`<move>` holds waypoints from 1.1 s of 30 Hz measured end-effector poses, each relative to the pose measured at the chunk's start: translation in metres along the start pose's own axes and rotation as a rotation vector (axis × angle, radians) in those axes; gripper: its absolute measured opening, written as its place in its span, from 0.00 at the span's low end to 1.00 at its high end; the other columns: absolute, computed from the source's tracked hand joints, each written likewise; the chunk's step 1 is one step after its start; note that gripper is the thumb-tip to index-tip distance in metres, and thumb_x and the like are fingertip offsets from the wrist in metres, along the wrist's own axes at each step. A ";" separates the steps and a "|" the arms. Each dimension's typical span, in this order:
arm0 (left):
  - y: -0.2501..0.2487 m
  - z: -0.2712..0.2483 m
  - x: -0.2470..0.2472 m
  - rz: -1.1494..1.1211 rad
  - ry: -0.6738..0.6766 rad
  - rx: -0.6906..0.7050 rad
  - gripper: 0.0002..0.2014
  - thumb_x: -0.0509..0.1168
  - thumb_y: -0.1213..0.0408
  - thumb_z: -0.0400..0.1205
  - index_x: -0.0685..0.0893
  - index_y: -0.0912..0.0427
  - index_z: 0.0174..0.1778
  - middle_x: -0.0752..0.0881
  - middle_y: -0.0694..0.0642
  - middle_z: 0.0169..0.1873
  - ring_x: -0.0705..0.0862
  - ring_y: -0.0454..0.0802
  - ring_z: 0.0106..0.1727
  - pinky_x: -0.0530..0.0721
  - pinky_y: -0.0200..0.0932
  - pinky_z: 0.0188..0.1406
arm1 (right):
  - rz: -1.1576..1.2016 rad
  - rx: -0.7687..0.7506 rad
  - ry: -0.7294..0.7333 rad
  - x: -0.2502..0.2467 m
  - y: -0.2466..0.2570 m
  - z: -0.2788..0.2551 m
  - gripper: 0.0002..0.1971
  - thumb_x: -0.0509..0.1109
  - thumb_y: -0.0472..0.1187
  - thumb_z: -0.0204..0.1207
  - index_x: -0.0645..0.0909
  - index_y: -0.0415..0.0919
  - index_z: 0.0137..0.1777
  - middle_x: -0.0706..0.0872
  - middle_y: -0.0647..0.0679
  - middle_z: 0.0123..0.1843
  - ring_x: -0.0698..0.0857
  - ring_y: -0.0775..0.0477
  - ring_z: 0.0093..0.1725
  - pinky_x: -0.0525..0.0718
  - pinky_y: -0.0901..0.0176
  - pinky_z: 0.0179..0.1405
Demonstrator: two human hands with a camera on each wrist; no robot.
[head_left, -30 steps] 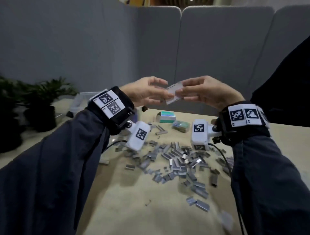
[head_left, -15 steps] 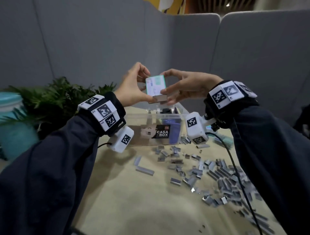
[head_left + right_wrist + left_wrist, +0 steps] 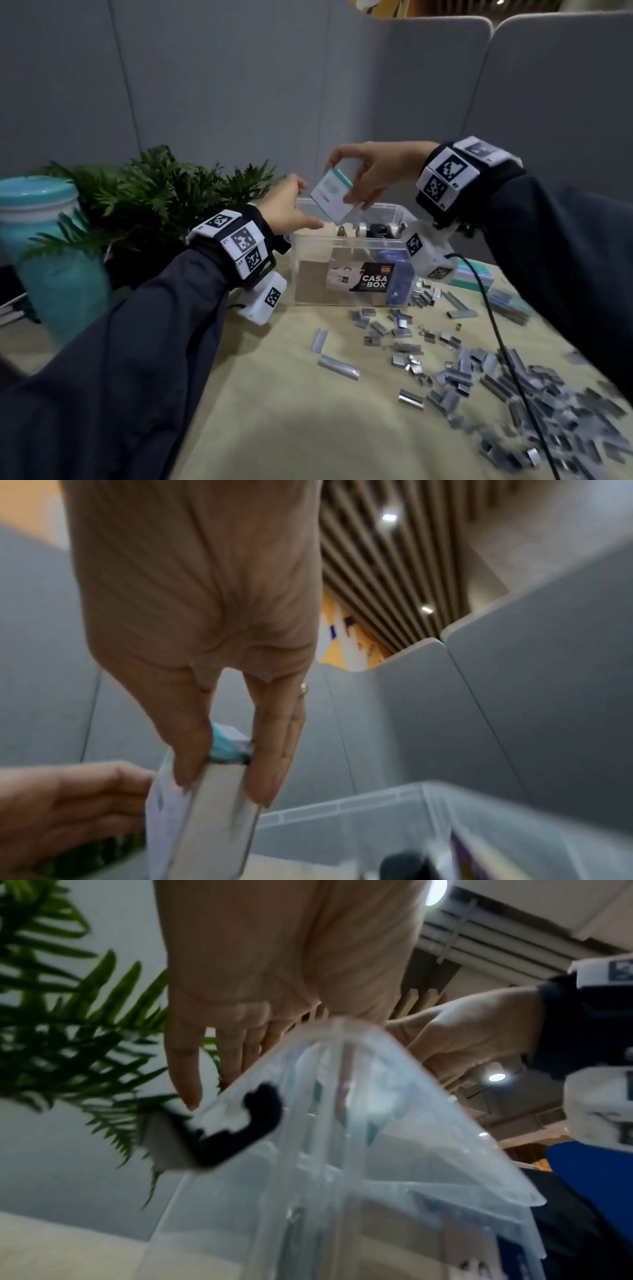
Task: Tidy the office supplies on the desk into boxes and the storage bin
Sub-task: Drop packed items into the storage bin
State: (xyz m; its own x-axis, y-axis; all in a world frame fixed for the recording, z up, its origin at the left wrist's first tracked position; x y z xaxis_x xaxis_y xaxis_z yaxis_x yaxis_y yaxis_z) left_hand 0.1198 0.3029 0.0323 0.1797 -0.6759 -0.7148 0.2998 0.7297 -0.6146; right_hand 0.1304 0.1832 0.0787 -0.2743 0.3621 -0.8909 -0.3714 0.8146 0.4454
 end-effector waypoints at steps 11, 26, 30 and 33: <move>0.028 0.007 0.024 0.017 0.139 -0.183 0.21 0.56 0.71 0.85 0.61 0.71 0.74 0.67 0.70 0.73 0.70 0.63 0.72 0.71 0.44 0.53 | -0.605 -0.156 0.207 0.037 0.007 0.064 0.28 0.85 0.43 0.65 0.78 0.67 0.61 0.89 0.50 0.51 0.90 0.48 0.45 0.89 0.44 0.54; 0.038 0.015 0.034 -0.061 0.139 -0.157 0.30 0.56 0.70 0.84 0.53 0.70 0.81 0.54 0.67 0.81 0.53 0.59 0.83 0.57 0.50 0.80 | -0.823 -0.428 0.374 0.079 0.017 0.095 0.31 0.86 0.42 0.63 0.83 0.46 0.68 0.91 0.46 0.54 0.86 0.50 0.44 0.71 0.85 0.36; 0.033 0.013 0.031 -0.020 0.156 -0.157 0.26 0.55 0.72 0.83 0.57 0.71 0.77 0.58 0.67 0.77 0.57 0.59 0.80 0.60 0.46 0.74 | -0.802 -0.470 0.357 0.096 0.015 0.097 0.25 0.87 0.35 0.62 0.87 0.35 0.60 0.92 0.38 0.47 0.87 0.42 0.42 0.70 0.84 0.35; 0.034 0.009 0.031 -0.012 0.154 -0.198 0.23 0.56 0.74 0.81 0.61 0.72 0.72 0.61 0.67 0.74 0.62 0.60 0.77 0.65 0.46 0.69 | -0.762 -0.560 0.305 0.107 0.015 0.099 0.23 0.87 0.32 0.59 0.88 0.35 0.56 0.92 0.39 0.43 0.87 0.43 0.39 0.68 0.82 0.34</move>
State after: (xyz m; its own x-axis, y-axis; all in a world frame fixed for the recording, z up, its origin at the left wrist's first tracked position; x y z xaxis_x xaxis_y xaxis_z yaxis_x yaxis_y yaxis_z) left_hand 0.1441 0.3056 -0.0078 0.0276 -0.6719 -0.7401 0.1085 0.7380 -0.6660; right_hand 0.1830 0.2789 -0.0191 0.0244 -0.3654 -0.9305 -0.8871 0.4213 -0.1887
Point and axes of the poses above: each hand's wrist, its own z-axis towards the middle knuckle, its own x-axis out of the palm, y = z × x, the point moved 10 cm from there along z, towards the middle knuckle
